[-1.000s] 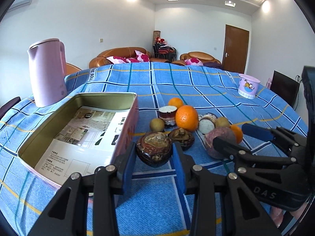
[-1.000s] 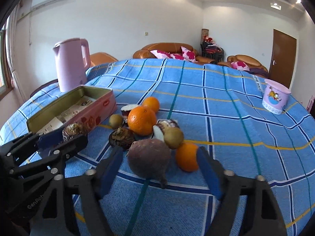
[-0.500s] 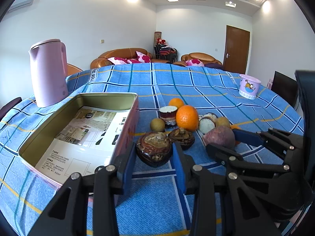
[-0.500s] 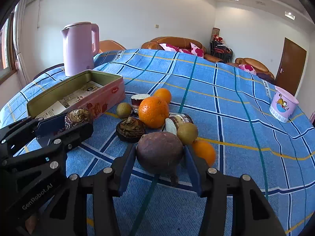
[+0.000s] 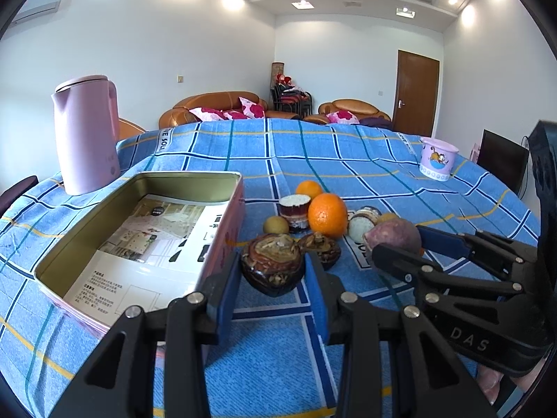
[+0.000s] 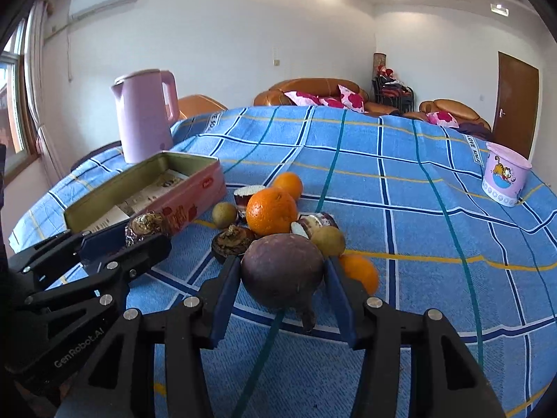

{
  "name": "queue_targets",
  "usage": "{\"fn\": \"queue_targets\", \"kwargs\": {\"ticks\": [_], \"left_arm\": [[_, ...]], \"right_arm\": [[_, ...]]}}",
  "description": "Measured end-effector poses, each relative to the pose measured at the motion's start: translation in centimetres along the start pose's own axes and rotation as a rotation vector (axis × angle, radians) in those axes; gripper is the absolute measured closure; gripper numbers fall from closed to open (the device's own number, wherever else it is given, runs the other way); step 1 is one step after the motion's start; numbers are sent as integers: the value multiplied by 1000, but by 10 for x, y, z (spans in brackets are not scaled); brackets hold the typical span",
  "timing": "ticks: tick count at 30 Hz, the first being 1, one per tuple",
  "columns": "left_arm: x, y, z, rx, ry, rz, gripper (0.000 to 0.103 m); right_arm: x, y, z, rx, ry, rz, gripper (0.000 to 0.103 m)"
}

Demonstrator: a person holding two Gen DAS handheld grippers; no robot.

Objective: Organize fruits
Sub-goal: 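Close the right gripper around the large purple round fruit, then lift the brown passion fruit with the left gripper toward the tin while the right carries the purple fruit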

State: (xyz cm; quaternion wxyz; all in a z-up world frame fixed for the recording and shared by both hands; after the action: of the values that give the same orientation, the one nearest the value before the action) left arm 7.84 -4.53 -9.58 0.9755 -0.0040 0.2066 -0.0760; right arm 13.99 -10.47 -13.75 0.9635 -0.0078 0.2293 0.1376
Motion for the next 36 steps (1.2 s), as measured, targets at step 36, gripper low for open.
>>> {"fn": "queue_targets", "kwargs": {"ticks": [36], "left_arm": [[-9,-2,10,28,-75,21,64]], "right_arm": [[-27,-5,9,30,-170,41,52]]}}
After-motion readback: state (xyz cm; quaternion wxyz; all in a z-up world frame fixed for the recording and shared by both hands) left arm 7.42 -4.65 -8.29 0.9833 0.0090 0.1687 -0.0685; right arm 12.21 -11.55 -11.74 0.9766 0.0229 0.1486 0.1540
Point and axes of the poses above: each gripper's, at about its wrist camera, not at the fingertips, and x roughly the way its jaws point, y to its left, z to its top, the point moved 7 cm from there along x, roughly the way its jaws point, and after that the axes turned 7 degrees about -y, right-handed, at the moved point
